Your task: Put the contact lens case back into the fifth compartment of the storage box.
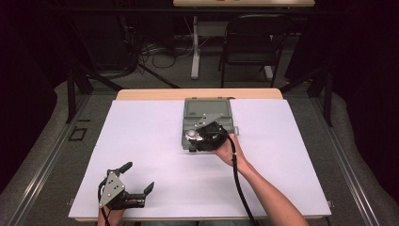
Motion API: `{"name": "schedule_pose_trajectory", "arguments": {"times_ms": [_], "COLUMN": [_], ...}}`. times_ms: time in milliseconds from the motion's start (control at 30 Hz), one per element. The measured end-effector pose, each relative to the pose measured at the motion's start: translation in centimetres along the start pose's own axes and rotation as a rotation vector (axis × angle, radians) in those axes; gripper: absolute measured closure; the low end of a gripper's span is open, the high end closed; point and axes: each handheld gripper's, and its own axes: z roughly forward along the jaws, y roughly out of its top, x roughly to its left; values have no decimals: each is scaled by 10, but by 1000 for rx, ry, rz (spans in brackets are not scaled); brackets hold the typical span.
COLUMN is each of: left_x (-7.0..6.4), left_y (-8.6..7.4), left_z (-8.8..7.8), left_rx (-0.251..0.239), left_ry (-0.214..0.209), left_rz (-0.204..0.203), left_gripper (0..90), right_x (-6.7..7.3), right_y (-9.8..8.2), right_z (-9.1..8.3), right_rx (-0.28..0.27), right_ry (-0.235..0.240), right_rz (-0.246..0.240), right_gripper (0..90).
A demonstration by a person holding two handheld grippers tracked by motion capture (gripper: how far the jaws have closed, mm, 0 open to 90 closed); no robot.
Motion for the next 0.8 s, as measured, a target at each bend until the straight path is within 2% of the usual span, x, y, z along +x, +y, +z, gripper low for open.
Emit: {"name": "schedule_pose_trajectory", "arguments": {"times_ms": [167,433,800], "left_x": [1,0,1], "left_y": [0,0,0], "left_z": [1,1,1], "left_rx": [-3,0,-7], "left_ry": [3,1,7], "left_rz": [-9,-2,-1], "left_gripper": [0,0,0], "right_x": [1,-1,-5], "right_y": [4,9,9], "right_z": [3,12,22], "right_rx": [11,29,51], "right_ry": [-3,-12,-26], "right_rz": [-5,2,31], "right_gripper": [490,490,490]}}
